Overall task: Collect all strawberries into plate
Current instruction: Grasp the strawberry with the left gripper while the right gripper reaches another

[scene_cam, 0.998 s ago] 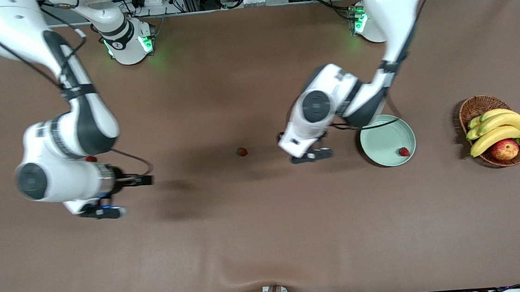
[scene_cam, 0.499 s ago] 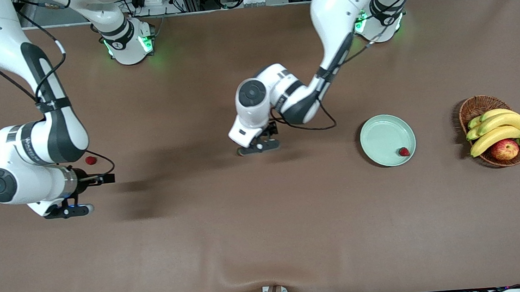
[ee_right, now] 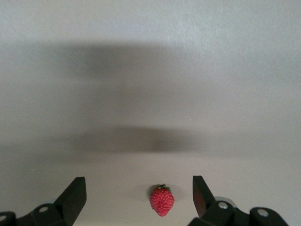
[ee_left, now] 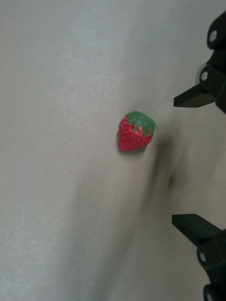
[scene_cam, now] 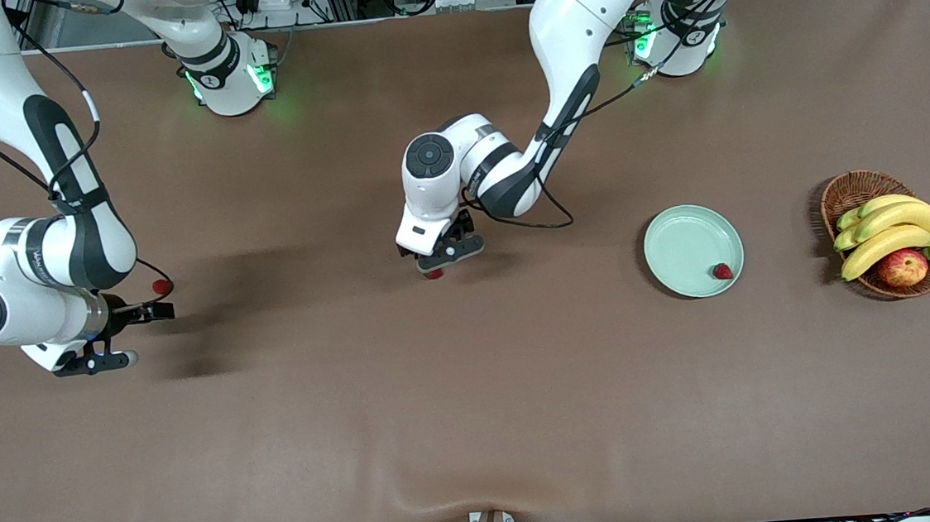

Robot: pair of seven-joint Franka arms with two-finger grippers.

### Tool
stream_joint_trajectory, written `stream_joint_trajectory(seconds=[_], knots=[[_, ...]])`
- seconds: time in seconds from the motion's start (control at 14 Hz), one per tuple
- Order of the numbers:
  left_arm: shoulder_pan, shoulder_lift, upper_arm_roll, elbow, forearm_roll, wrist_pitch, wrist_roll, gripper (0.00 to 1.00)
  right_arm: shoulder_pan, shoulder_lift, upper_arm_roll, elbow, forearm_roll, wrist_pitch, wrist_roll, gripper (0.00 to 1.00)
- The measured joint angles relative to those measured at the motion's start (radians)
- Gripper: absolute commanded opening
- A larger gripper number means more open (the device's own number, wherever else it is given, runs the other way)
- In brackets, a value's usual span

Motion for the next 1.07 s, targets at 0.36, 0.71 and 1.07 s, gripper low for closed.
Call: stream_joint_trajectory(seconds=[0.36,0.71,1.07], knots=[[0.002,0.01,0.029,0.032,0.0,0.048,-0.255,1.0,-0.02,0.002,-0.01,-0.055,0.0,0.023,-0.032,1.0],[-0.004,0.04,0.039,0.053,0.0,0.11,-0.524,1.0,-0.03,0.008,-0.016,-0.104,0.0,0.053,-0.036,1.0],[-0.033,0.072,0.076,0.06,0.0,0.143,-0.712,1.0,-0.039,0.008,-0.02,-0.122,0.0,0.053,-0.082,0.76]])
